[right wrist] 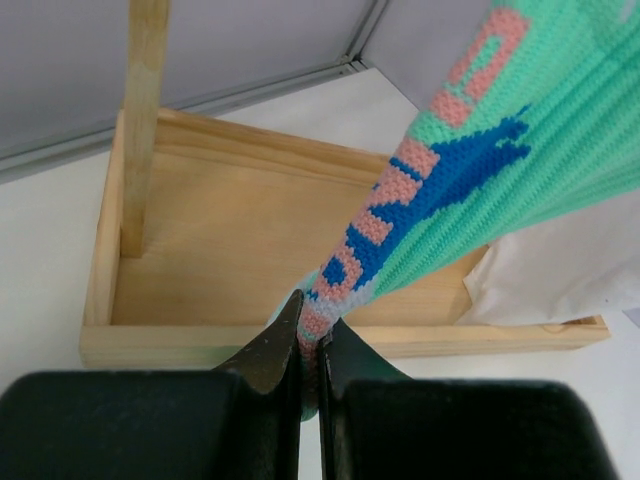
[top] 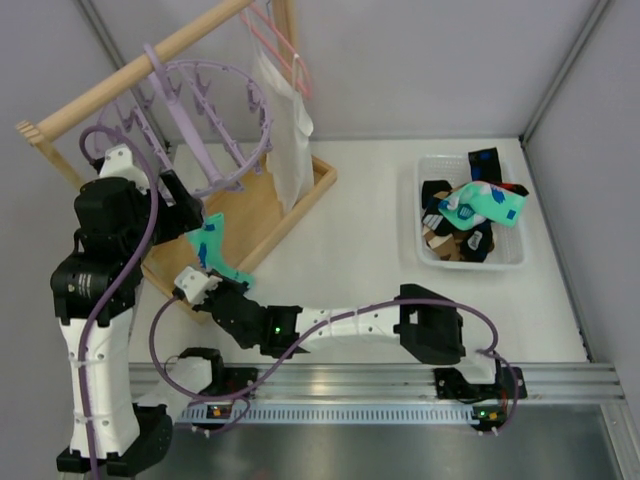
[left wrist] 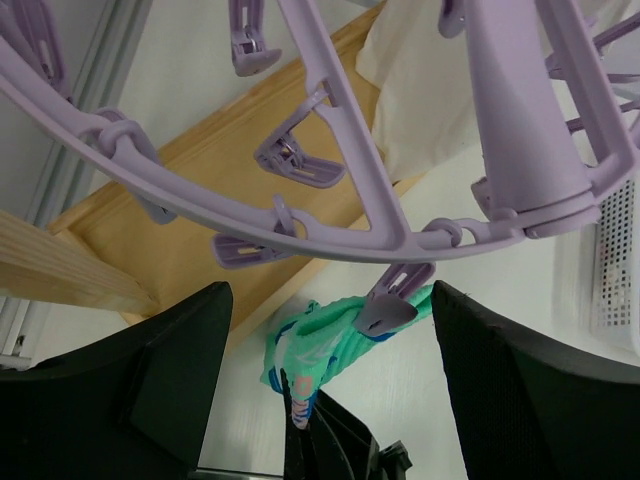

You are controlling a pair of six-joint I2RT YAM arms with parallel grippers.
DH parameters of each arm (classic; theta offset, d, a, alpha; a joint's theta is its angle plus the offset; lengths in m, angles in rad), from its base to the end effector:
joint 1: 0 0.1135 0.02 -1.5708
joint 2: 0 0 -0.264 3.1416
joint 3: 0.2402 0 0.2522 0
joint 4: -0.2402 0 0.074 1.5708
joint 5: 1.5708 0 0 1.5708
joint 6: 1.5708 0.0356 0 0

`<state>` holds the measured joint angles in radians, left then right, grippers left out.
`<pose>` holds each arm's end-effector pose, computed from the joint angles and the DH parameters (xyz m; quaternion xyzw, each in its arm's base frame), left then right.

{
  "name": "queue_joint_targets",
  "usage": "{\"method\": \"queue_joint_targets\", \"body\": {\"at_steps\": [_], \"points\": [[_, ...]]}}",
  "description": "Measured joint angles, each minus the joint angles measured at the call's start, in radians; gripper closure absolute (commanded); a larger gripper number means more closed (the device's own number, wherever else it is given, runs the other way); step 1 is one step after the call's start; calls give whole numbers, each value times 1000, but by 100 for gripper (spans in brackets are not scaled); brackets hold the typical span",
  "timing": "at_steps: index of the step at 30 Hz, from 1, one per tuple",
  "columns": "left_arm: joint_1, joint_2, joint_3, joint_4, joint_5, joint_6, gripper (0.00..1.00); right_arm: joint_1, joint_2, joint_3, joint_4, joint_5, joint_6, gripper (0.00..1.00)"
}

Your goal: Remove the socks clipped to the hanger

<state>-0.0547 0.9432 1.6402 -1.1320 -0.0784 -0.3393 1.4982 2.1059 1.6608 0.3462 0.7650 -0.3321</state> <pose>0.1136 -0.0034 0.4843 -0.1403 0.8309 -0.0728 0.5335 0.0609 0.4976 0.2794 -0.3923 0.6178 0.1119 0.6722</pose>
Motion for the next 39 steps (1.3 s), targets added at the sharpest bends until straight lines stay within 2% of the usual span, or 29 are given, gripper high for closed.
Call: {"method": "queue_joint_targets", "body": {"at_steps": [12, 20, 33, 39], "points": [[0, -12, 0, -15, -17, 14, 16, 5, 131, 191, -73, -3, -95, 100], [-1, -18, -12, -41, -74, 25, 27, 18, 175, 260, -94, -3, -159, 100], [-21, 48, -21, -50, -139, 25, 28, 21, 214, 324, -105, -8, -242, 100], [-42, 81, -17, -51, -193, 25, 37, 21, 215, 324, -105, -6, -263, 100]]}}
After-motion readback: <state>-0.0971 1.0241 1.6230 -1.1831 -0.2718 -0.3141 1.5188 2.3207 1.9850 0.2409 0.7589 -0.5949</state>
